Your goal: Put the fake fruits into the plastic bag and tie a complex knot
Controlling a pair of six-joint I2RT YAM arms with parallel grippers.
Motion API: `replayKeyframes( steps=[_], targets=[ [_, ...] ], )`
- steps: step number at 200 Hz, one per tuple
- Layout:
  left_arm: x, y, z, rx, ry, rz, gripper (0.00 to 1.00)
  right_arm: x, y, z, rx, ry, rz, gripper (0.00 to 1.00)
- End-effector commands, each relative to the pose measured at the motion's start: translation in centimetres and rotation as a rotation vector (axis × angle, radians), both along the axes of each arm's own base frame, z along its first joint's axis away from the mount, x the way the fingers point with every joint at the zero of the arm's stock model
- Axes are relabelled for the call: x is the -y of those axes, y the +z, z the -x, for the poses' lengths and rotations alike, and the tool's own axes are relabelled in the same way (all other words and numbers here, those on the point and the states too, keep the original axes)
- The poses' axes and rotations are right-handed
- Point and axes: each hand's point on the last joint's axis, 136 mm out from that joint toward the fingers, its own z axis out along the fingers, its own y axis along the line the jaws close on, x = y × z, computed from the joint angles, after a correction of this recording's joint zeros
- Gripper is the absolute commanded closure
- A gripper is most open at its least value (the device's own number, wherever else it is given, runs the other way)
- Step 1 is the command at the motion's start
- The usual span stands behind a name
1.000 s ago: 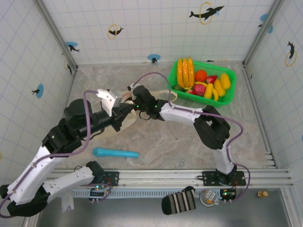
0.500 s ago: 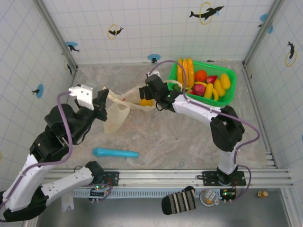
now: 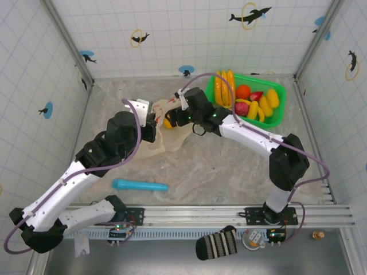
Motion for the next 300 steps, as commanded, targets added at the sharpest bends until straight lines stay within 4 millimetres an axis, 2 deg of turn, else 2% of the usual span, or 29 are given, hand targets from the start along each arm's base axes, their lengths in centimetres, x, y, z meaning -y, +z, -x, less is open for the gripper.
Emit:
replayKeyframes(
  steps=[1,24,63,78,87,109,118,135,155,171,183,203,226,279,300],
  targets=[
    [0.9,1.1,0.3,-0.027,-0.024,0.127,1.00,0.0,5.6,1.9,0.037,0.110,-0.154,0.15],
    [0.0,1.4,0.2,-0.023,0.003,0.147,1.00,0.9,8.4,2.8,0.039,0.143,-0.251,0.17],
    [-0.2,2.1,0.2,-0.024,-0.003,0.169,1.00,2.5,14.5,5.7,0.018,0.306,-0.558,0.20],
    [0.0,2.3,0.1,-0.027,-0.009,0.172,1.00,4.1,15.8,5.2,0.036,0.275,-0.605,0.21],
    [0.1,2.5,0.1,-0.023,-0.016,0.176,1.00,5.7,15.8,3.7,0.052,0.190,-0.600,0.21],
    [0.1,3.1,0.2,-0.012,-0.026,0.177,1.00,11.6,13.4,-2.0,0.046,-0.108,-0.512,0.23],
    [0.3,3.1,0.2,-0.014,-0.034,0.175,1.00,15.0,11.1,-4.4,0.028,-0.260,-0.443,0.24],
    [0.5,3.2,0.4,-0.017,-0.051,0.179,1.00,20.7,6.5,-7.5,-0.014,-0.487,-0.293,0.25],
    [0.8,3.3,0.5,-0.016,-0.067,0.188,1.00,26.3,1.0,-9.6,-0.066,-0.667,-0.109,0.24],
    [0.9,3.4,0.7,-0.011,-0.081,0.193,1.00,30.0,-2.2,-10.6,-0.079,-0.766,0.047,0.23],
    [1.0,3.5,0.7,-0.010,-0.091,0.190,1.00,32.0,-4.2,-11.3,-0.104,-0.811,0.138,0.23],
    [1.2,3.6,0.8,-0.009,-0.102,0.182,1.00,33.1,-6.9,-12.3,-0.177,-0.819,0.190,0.24],
    [1.2,4.0,0.9,-0.004,-0.110,0.183,1.00,32.3,-9.3,-13.5,-0.255,-0.785,0.181,0.24],
    [1.1,4.0,1.0,-0.007,-0.109,0.179,1.00,30.9,-12.4,-17.0,-0.344,-0.772,0.192,0.26],
    [1.0,3.9,1.1,-0.012,-0.105,0.174,1.00,30.6,-13.7,-17.8,-0.373,-0.764,0.201,0.25]
  ],
)
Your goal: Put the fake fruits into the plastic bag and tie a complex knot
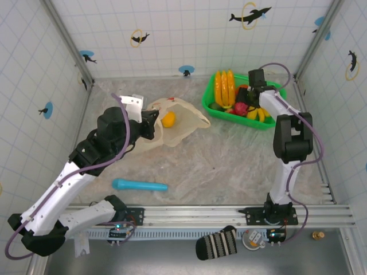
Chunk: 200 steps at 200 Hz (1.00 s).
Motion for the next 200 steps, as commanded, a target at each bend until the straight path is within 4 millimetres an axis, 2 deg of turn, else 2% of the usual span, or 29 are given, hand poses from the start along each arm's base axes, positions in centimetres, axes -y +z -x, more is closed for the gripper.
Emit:
replayKeyframes(
  steps=[1,46,82,117,139,174,200],
  targets=[
    [-0.3,0.9,0.2,0.015,-0.004,0.000,1.00,-0.6,-1.4,-0.4,-0.057,0.011,-0.004,0.25],
    [-0.3,1.4,0.2,0.043,-0.017,-0.022,1.00,-1.1,-4.2,0.1,-0.128,0.020,0.023,0.22],
    [0.0,1.1,0.1,0.035,-0.025,-0.026,1.00,-0.9,-6.5,0.8,-0.191,0.030,0.071,0.21],
    [0.0,1.1,0.0,0.035,-0.020,-0.026,1.00,-0.3,-7.3,1.6,-0.206,0.023,0.083,0.25],
    [-0.1,1.1,0.0,0.033,-0.015,-0.025,1.00,0.0,-5.7,1.5,-0.155,0.004,0.051,0.38],
    [-0.2,1.0,-0.1,0.031,-0.010,-0.028,1.00,0.3,-1.1,1.4,-0.032,-0.023,-0.014,0.41],
    [-0.4,1.2,-0.1,0.034,0.000,-0.034,1.00,0.1,3.6,1.7,0.082,-0.021,-0.056,0.41]
  ],
)
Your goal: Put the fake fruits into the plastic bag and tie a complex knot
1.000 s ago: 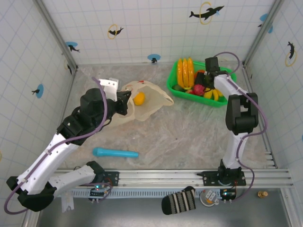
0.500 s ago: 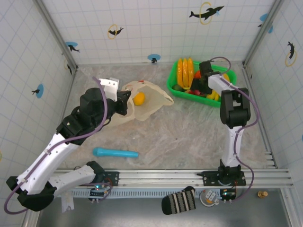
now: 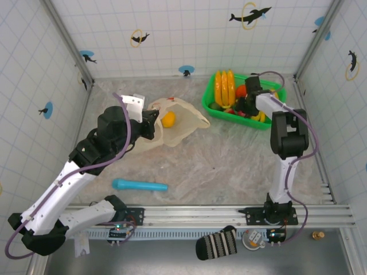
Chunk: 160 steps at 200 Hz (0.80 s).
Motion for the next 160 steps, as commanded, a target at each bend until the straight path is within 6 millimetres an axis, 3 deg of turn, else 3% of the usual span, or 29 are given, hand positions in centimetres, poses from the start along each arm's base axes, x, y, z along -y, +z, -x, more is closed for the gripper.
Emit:
replayKeyframes(
  steps=[1,33,57,84,108,133,160],
  targets=[
    [-0.4,1.1,-0.1,0.023,0.009,-0.006,1.00,-0.4,7.3,-0.8,0.195,-0.012,-0.068,0.41],
    [-0.8,1.2,-0.1,0.027,0.026,-0.010,1.00,-2.0,13.4,0.4,0.369,0.030,-0.201,0.42],
    [-1.2,1.3,-0.1,0.033,0.042,-0.013,1.00,-4.6,18.3,2.1,0.489,0.103,-0.367,0.42],
    [-1.3,1.4,-0.1,0.032,0.050,-0.013,1.00,-10.0,24.0,4.7,0.595,0.265,-0.464,0.42],
    [-1.4,1.3,-0.1,0.031,0.053,-0.014,1.00,-15.4,28.3,8.6,0.692,0.444,-0.522,0.42],
    [-1.6,1.4,0.0,0.031,0.060,-0.015,1.00,-21.0,30.8,14.1,0.771,0.661,-0.599,0.42],
    [-1.9,1.4,0.0,0.035,0.069,-0.018,1.00,-25.5,29.7,18.6,0.768,0.810,-0.568,0.42]
  ],
)
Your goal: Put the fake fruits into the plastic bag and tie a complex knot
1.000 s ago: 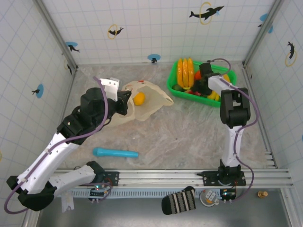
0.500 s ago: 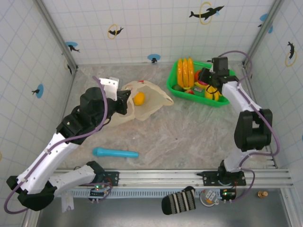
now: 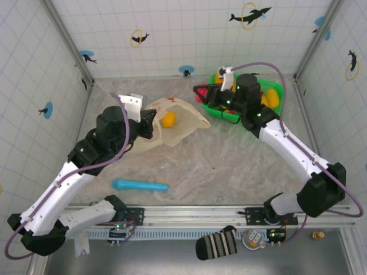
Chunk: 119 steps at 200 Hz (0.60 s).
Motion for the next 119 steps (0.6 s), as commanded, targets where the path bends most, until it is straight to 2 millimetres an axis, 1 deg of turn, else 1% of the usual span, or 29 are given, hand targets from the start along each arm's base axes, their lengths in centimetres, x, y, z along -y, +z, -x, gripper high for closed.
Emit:
replayKeyframes(
  steps=[1,12,35,48,58,60,65,88,98,101,111,119],
  targets=[
    [-1.0,1.2,0.2,0.028,0.024,-0.002,1.00,-3.0,0.5,3.4,0.115,0.101,0.024,0.42],
    [-1.0,1.1,0.2,0.028,0.025,-0.003,1.00,-4.4,-0.8,4.3,0.116,0.123,0.062,0.42],
    [-1.1,1.2,0.2,0.031,0.029,-0.004,1.00,-7.0,-4.5,5.8,0.094,0.159,0.149,0.42],
    [-1.2,1.4,0.2,0.035,0.030,-0.003,1.00,-7.6,-7.1,5.6,0.079,0.104,0.215,0.44],
    [-1.3,1.4,0.3,0.036,0.033,-0.004,1.00,-7.9,-9.1,5.0,0.065,0.046,0.270,0.46],
    [-1.3,1.4,0.3,0.036,0.033,-0.003,1.00,-7.9,-9.9,5.1,0.047,0.043,0.295,0.46],
    [-1.3,1.5,0.3,0.038,0.034,-0.002,1.00,-8.1,-11.1,5.0,0.032,0.031,0.324,0.46],
    [-1.3,1.7,0.4,0.042,0.029,0.003,1.00,-9.1,-14.6,4.4,-0.023,-0.009,0.371,0.46],
    [-1.3,1.8,0.5,0.043,0.024,0.003,1.00,-9.7,-15.6,3.7,-0.046,-0.022,0.380,0.46],
    [-1.2,1.8,0.5,0.043,0.023,0.004,1.00,-10.2,-15.0,3.3,-0.029,-0.027,0.357,0.46],
    [-1.3,1.7,0.5,0.044,0.022,0.002,1.00,-10.9,-15.9,2.4,-0.048,-0.042,0.372,0.46],
    [-1.3,1.7,0.5,0.043,0.022,0.001,1.00,-11.7,-15.9,1.7,-0.051,-0.047,0.366,0.45]
  ],
)
